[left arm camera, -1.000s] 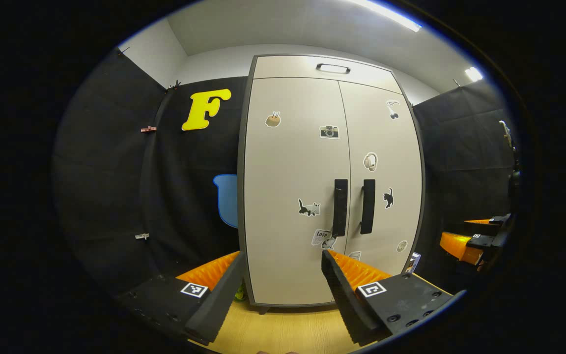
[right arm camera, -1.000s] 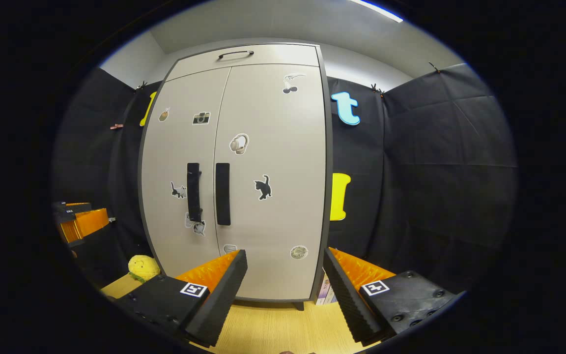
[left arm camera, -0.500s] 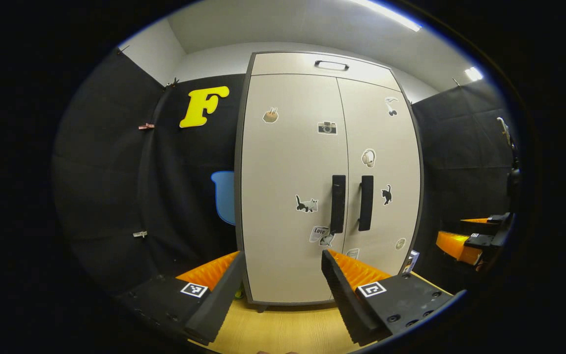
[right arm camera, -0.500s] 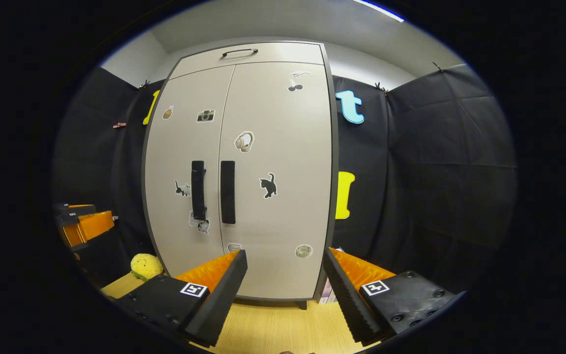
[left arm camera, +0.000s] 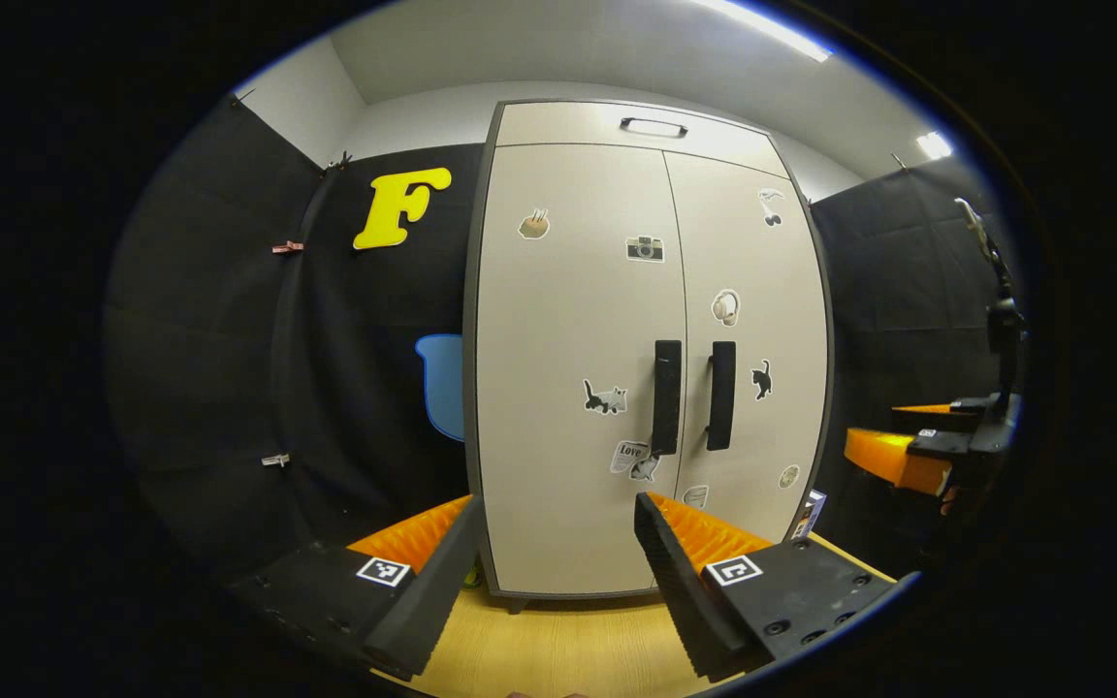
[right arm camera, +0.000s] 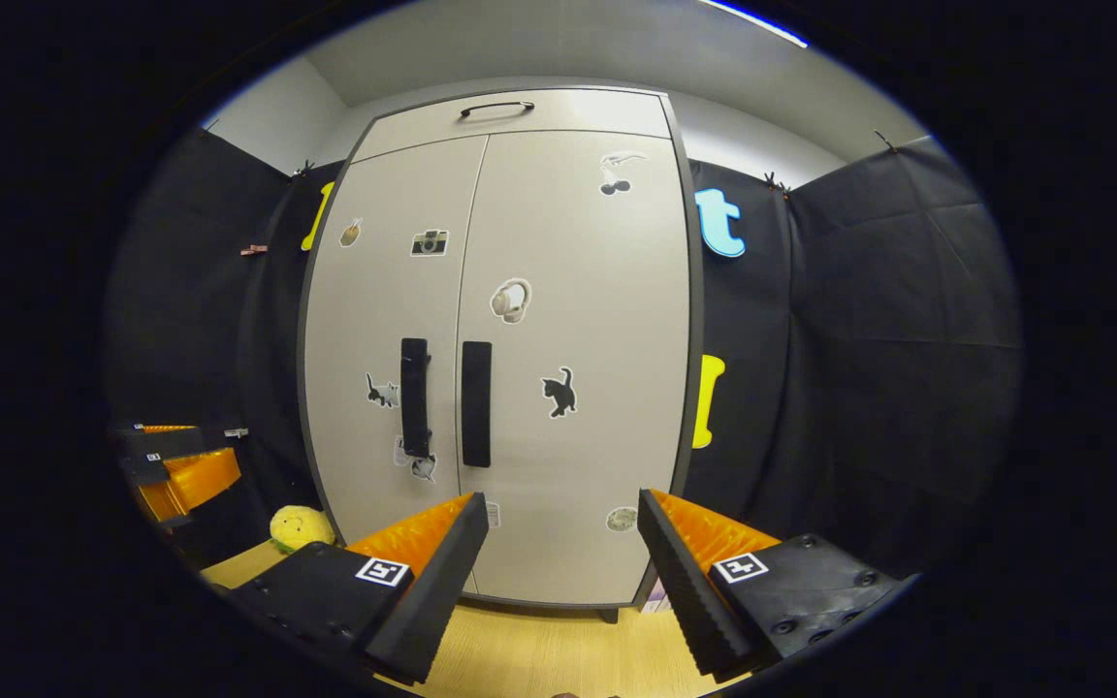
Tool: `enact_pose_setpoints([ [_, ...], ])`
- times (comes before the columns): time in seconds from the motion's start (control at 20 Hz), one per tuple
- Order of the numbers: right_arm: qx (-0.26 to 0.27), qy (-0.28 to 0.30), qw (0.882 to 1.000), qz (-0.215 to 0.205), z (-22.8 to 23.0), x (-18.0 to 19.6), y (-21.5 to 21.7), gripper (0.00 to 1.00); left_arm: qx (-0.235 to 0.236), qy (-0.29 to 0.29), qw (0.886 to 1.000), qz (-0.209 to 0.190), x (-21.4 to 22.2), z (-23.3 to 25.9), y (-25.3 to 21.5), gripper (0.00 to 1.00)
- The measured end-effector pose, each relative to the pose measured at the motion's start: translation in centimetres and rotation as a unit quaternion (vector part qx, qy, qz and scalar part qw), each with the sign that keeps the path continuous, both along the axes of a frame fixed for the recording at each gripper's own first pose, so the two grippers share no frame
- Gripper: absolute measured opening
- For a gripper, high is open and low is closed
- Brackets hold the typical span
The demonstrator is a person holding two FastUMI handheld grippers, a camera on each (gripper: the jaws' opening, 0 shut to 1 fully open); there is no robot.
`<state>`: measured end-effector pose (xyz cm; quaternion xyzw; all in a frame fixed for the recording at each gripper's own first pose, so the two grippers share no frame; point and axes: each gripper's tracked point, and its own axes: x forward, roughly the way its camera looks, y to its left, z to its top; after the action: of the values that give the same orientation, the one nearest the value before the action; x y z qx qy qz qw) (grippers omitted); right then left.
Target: Open the right door of the double-door shoe cabinet with the right hand, and open the left door with the left hand.
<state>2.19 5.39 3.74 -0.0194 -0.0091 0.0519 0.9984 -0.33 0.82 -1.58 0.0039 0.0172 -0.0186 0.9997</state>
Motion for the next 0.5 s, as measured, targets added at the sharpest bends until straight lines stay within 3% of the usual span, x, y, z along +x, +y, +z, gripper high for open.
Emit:
enact_pose_setpoints([
  [0.5,0.009,-0.013,0.999,0.029,3.6,8.0,6.1,0.98,0.003,0.028,0.999,0.028,-2.7,-3.3,3.2,0.95],
])
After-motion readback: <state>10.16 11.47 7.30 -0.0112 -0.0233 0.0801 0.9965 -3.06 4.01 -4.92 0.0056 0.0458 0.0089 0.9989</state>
